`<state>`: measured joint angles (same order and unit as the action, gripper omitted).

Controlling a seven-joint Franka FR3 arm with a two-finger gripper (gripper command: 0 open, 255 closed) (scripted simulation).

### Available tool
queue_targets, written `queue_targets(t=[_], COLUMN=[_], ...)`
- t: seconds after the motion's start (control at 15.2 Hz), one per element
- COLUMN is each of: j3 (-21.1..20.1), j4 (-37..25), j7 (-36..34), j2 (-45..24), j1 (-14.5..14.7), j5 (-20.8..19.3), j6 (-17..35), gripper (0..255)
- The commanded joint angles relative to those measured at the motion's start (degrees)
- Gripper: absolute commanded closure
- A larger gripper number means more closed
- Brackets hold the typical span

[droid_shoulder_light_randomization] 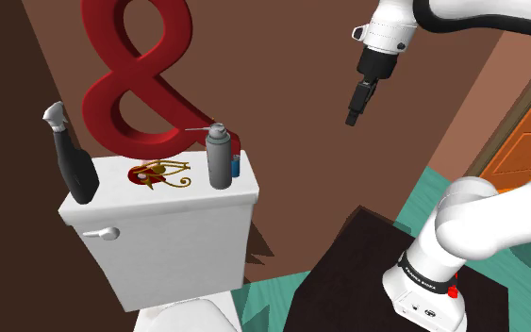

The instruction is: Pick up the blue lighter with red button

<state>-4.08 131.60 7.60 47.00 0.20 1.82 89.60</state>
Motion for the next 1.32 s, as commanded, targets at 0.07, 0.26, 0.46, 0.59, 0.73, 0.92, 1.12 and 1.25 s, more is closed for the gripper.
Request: queue_targets(t=[0.07, 0.26, 0.46, 0.59, 0.73, 0.92, 1.12, 1.25], j3=[-0.06, -0.30, -0.67, -1.01, -1.42, -2.15, -3.04, -3.69], j4=[-0.52, -2.52, -5.13, -7.21, -9.53, -13.47, -17.93, -21.20], j7=[0.82, 3.23, 5.58, 7.11, 8.60, 10.72, 12.71, 13.94], j2=[-2.06, -8.35, -14.74, -19.03, -23.32, -29.75, -36.16, -40.43], j1=[0.39, 1.58, 2.71, 3.43, 4.12, 5.12, 6.06, 6.70], j5=[0.07, 0.29, 0.49, 0.60, 0.69, 0.71, 0.58, 0.37], j6=[1.36, 5.10, 8.32, 10.15, 11.73, 13.64, 14.99, 15.59], gripper=[0, 0, 0, 0, 0, 0, 0, 0])
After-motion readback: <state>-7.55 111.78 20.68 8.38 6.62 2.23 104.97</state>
